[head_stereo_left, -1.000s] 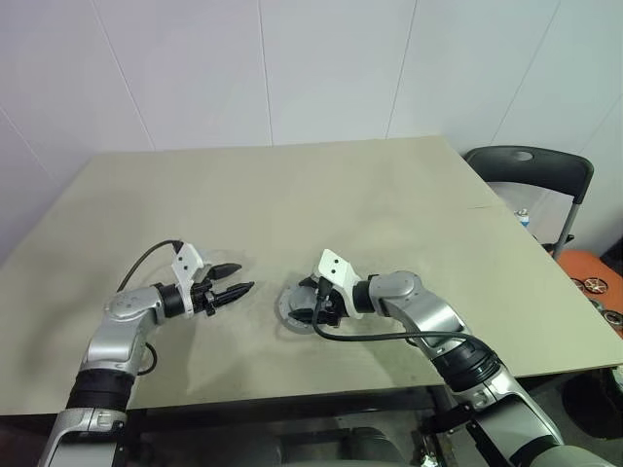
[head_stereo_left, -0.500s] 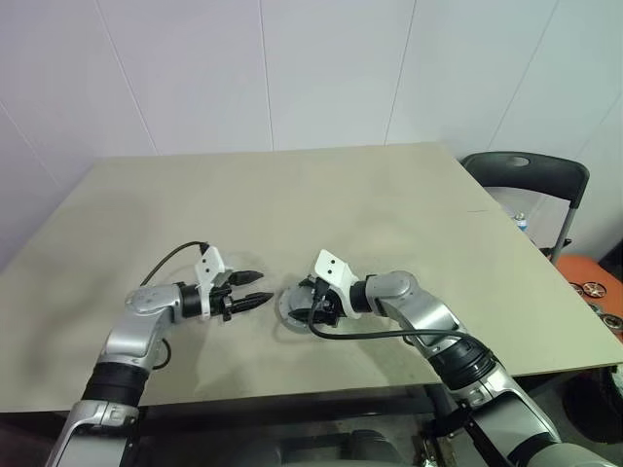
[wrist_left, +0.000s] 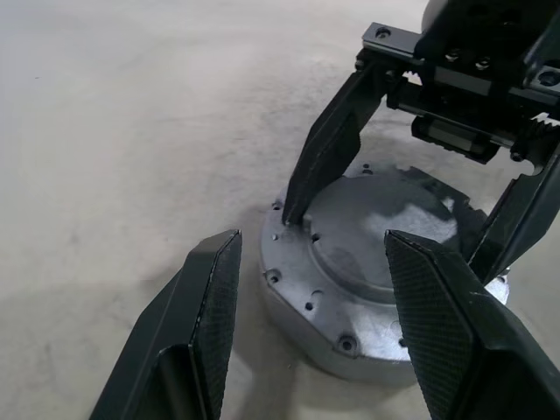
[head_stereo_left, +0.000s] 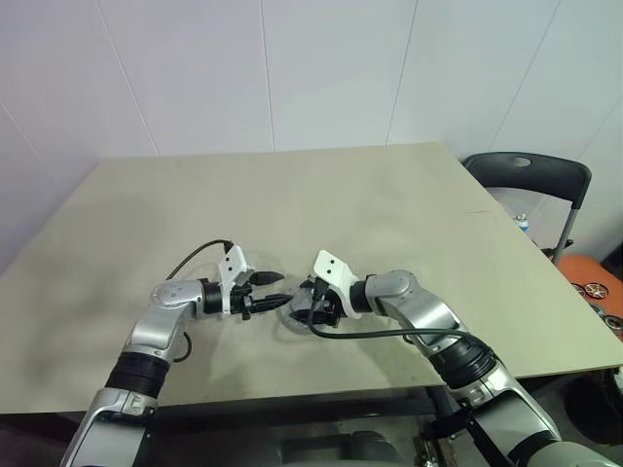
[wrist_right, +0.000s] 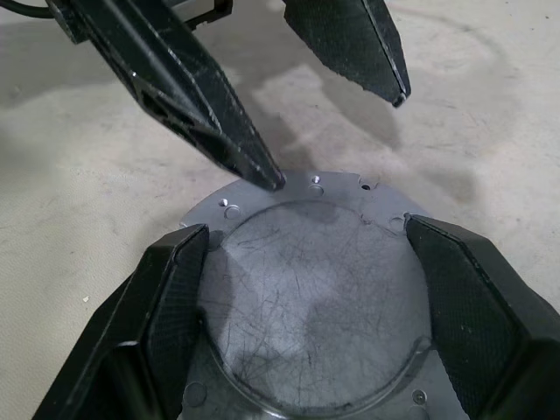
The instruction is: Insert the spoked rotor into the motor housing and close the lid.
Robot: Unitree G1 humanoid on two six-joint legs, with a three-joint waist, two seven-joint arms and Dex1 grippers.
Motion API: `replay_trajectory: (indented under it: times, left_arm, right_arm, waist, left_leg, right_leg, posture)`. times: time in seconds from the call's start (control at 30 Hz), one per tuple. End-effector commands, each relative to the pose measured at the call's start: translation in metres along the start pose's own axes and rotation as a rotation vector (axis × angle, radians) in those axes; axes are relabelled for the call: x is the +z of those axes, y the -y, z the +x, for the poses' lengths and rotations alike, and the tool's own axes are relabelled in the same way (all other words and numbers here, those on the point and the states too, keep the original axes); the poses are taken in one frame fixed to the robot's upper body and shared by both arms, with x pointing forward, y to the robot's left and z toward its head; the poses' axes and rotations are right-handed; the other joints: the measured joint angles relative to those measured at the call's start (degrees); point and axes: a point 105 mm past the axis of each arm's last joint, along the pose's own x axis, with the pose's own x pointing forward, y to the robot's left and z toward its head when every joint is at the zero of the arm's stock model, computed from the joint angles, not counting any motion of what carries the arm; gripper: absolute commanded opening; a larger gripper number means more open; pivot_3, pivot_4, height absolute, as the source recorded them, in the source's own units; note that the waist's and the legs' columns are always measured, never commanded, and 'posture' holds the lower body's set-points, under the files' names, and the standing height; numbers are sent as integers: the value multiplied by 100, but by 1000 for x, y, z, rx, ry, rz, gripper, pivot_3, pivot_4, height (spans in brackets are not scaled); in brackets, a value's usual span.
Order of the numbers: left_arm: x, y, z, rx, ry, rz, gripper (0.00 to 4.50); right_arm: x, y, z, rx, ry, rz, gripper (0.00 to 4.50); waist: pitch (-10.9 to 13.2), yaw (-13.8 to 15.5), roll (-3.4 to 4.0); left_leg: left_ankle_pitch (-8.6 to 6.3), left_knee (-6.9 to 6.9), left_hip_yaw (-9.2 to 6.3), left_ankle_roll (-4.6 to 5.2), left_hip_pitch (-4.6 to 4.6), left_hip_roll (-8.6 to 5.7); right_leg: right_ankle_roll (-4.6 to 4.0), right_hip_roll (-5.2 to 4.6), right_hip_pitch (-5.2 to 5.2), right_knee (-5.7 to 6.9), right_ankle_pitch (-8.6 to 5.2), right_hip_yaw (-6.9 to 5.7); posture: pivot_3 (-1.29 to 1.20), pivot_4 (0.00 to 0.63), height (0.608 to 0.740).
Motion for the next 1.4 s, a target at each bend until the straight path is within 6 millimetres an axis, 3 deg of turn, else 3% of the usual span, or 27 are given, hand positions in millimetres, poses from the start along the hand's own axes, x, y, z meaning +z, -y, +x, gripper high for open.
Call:
replay_trajectory:
  times: [0.03, 0.2, 0.23, 0.33, 0.5, 0.53, 0.7, 0.83, 1.0, 1.23, 1.3, 1.37, 1.4]
  left_arm:
    - [19, 0, 5, -22, 27, 60, 2771]
    - [22, 3, 13, -57, 33, 66, 2771]
    - [23, 4, 15, -64, 36, 66, 2589]
    - [26, 7, 19, -89, 54, 51, 1941]
    - [27, 11, 27, -121, 59, 42, 196]
    - [27, 12, 29, -125, 57, 42, 41]
    - [14, 11, 32, -108, -21, 34, 41]
    - [-34, 15, 20, -131, -297, -4, 41]
    - [-48, 20, 12, -152, -382, -48, 41]
    - [-48, 19, 12, -130, -363, -61, 41]
    - [-45, 17, 14, -117, -342, -54, 0]
    - [-30, 10, 21, -73, -250, -28, 0]
    - [-24, 8, 24, -58, -216, -25, 0]
  right_arm:
    - [-71, -9, 2, 7, -241, 145, 3233]
    - [-70, -7, 2, -5, -234, 145, 3233]
    - [-70, -6, 2, -8, -232, 144, 3233]
    - [-67, -5, 3, -20, -222, 144, 3233]
    - [-68, -6, 5, -23, -217, 145, 3233]
    - [-67, -6, 6, -23, -215, 143, 3233]
    - [-62, -2, 7, -41, -199, 134, 3233]
    - [-59, 1, 6, -55, -190, 129, 3233]
    - [-60, 5, 2, -68, -192, 128, 3233]
    - [-53, 10, 2, -91, -137, 157, 3233]
    - [-51, 10, 3, -87, -123, 161, 3957]
    - [-48, 9, 4, -78, -106, 168, 4487]
    - [-47, 9, 4, -77, -103, 169, 4487]
  waist:
    - [-6, 1, 1]
    - [-11, 6, 3]
    - [-11, 5, 2]
    - [-15, -3, 9]
    - [-17, -4, 8]
    - [-17, -6, 8]
    - [-18, -14, 9]
    - [-31, -22, 6]
    - [-75, -14, 33]
    - [-74, -12, 34]
    - [-73, -12, 34]
    - [-70, -8, 39]
    - [-68, -5, 39]
  left_leg:
    - [0, 0, 0, 0, 0, 0]
    - [0, 0, -2, 0, 0, 0]
    - [0, 1, -2, 0, 0, 0]
    - [0, 0, -2, 0, 0, 0]
    - [-1, -1, -3, 1, 0, 0]
    - [-1, 0, -3, 1, 0, 0]
    - [-1, -1, -4, 1, 2, 5]
    - [-1, -1, -4, 1, 2, 6]
    - [-3, -6, -5, 3, 28, 5]
    - [-10, -21, -7, 10, 72, 4]
    - [-11, -27, -9, 9, 86, 4]
    - [-15, -29, -12, 2, 87, 5]
    - [-17, -29, -11, -2, 87, 4]
  right_leg:
    - [0, 0, 0, 0, 0, 0]
    - [1, 0, 2, -1, -1, -2]
    - [1, 0, 2, -2, -1, -3]
    - [1, 0, 2, -4, -1, -3]
    - [2, 0, 3, -5, -1, -3]
    - [2, 0, 3, -5, -2, -3]
    - [2, 1, 3, -5, -2, -3]
    - [3, 5, 2, -3, -2, -3]
    - [-5, 3, 16, -15, -20, -5]
    - [6, -7, 66, -34, -32, -4]
    - [11, -9, 81, -36, -37, -4]
    - [12, -10, 88, -39, -39, -4]
    - [13, -12, 88, -39, -40, -4]
  posture:
    - [0, 0, 740]
    - [0, 0, 740]
    - [0, 0, 740]
    - [0, 0, 740]
    - [0, 0, 740]
    - [0, 0, 740]
    - [0, 0, 740]
    - [0, 0, 740]
    - [0, 0, 740]
    - [0, 0, 740]
    - [0, 0, 740]
    - [0, 0, 740]
    - [0, 0, 740]
